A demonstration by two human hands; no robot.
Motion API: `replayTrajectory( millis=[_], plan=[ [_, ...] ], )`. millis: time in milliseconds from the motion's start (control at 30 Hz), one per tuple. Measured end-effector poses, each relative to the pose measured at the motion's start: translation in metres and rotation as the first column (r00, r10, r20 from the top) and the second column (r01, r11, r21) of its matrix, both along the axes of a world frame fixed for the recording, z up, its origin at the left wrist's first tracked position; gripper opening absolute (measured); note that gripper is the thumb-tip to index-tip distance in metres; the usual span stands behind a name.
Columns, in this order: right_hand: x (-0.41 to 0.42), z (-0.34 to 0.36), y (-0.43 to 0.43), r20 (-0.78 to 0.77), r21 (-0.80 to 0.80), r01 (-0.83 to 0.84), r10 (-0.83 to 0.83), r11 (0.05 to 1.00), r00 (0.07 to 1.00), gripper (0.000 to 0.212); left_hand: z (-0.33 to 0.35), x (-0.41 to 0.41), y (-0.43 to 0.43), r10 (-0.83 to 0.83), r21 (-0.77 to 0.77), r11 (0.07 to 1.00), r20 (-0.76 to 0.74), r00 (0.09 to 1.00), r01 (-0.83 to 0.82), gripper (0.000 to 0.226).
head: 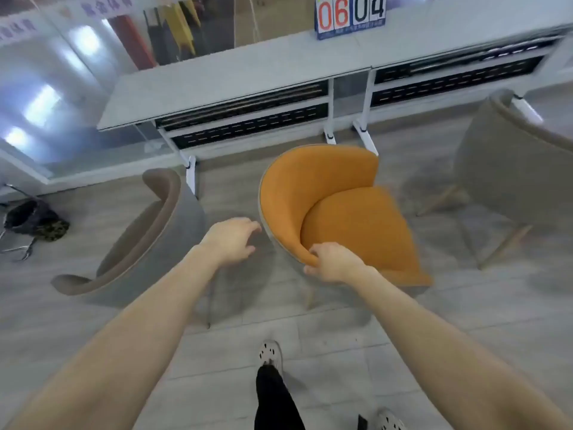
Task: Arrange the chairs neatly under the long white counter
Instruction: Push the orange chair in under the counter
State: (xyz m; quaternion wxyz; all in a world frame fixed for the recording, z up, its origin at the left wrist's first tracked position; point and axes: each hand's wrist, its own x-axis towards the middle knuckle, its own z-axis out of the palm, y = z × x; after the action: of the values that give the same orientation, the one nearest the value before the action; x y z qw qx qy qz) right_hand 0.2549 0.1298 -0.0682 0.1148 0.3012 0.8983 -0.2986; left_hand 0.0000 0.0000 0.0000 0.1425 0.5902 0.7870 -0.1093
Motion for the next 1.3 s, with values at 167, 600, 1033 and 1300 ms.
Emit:
replayTrajectory(
  millis=[167, 600, 1033, 1300],
  plan=[
    [-0.065, -0.039, -0.023, 0.084, -0.014, 0.185, -0.183, 0.983, 0.979, 0.073, -0.032, -0.075, 0.062, -0.291, -0.046, 0.956, 0.009, 0.957, 0.291, 0.077],
    [-0.095, -0.111, -0.029, 0.039, 0.031, 0.286, -0.287, 0.958, 0.957, 0.072, -0.122, -0.131, 0.186, -0.727, -0.014, 0.672, -0.201, 0.656, 0.741, 0.044],
    [0.015, -0.084, 0.078, 0.202, 0.154, -0.078, 0.045, 0.985, 0.978, 0.066, -0.122, -0.064, 0.147, -0.571, 0.102, 0.809, -0.104, 0.815, 0.579, 0.057],
    [0.101, -0.069, 0.209, 0.201, 0.338, 0.255, -0.335, 0.906, 0.921, 0.069, -0.126, 0.077, 0.178, -0.18, 0.178, 0.97, 0.063, 0.982, 0.167, 0.086]
  ],
)
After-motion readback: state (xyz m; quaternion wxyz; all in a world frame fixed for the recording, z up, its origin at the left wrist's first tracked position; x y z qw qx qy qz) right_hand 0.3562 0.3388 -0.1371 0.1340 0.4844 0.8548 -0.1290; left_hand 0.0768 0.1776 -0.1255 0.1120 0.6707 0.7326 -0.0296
